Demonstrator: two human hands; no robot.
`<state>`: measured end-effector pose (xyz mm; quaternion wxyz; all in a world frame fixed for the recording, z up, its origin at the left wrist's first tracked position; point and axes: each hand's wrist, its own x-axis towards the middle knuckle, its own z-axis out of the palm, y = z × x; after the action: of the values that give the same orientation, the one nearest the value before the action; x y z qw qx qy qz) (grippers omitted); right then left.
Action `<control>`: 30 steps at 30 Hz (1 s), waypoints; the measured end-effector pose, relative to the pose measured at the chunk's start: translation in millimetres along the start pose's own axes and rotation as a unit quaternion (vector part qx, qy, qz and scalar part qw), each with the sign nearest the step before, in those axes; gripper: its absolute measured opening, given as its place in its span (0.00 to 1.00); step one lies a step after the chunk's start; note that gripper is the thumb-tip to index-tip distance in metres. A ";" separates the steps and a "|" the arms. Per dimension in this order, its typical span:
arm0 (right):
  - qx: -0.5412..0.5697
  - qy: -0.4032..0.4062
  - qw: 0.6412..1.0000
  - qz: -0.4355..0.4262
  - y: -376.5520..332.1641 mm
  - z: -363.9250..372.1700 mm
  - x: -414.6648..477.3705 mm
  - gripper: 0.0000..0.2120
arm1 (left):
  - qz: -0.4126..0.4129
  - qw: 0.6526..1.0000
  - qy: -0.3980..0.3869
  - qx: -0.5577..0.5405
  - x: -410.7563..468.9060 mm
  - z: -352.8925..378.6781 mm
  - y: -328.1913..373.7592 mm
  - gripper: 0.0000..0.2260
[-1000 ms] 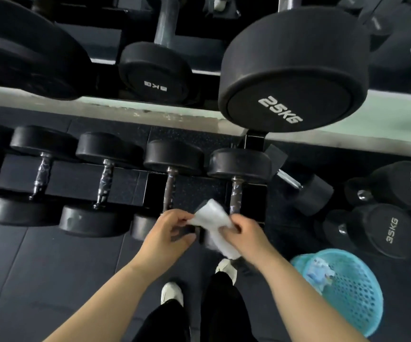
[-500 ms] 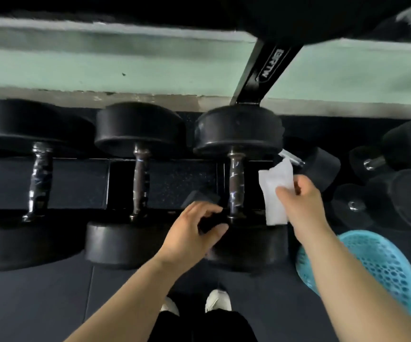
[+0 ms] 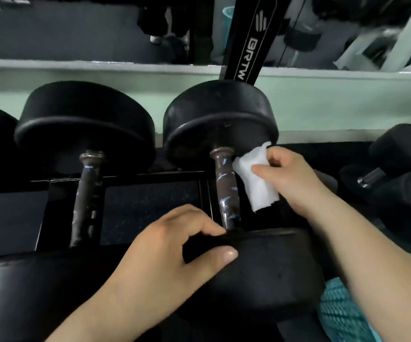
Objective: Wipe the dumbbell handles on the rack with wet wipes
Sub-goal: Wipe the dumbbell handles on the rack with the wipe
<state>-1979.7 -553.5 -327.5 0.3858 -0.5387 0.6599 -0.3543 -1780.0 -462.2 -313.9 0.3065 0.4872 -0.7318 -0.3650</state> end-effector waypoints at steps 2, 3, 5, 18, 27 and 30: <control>-0.016 -0.013 1.000 -0.017 -1.4 4.0 3.7 0.08 | 0.011 1.000 -0.001 0.019 2.1 -0.2 0.5 0.17; -0.018 -0.020 0.999 -0.020 -1.9 4.0 5.9 0.06 | 0.017 0.999 -0.004 0.028 3.6 -0.4 0.2 0.17; -0.013 -0.044 0.999 -0.017 0.7 2.3 7.7 0.04 | 0.024 0.999 -0.011 0.035 5.7 -0.9 0.8 0.17; 0.201 -0.294 0.934 0.018 41.7 5.7 13.3 0.04 | 0.093 0.991 0.089 0.044 11.8 28.2 -2.7 0.09; 0.241 -0.218 0.946 -0.002 37.2 16.1 27.9 0.03 | 0.094 0.989 0.107 0.024 11.5 28.7 -5.3 0.04; 0.263 -0.204 0.943 -0.001 33.6 22.2 31.9 0.08 | 0.096 0.990 0.103 0.017 12.7 28.1 -6.3 0.06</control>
<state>-1978.5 -580.4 -371.3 0.6397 -0.4792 0.4502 -0.3979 -1803.9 -469.2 -333.3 0.4055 0.4555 -0.7456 -0.2688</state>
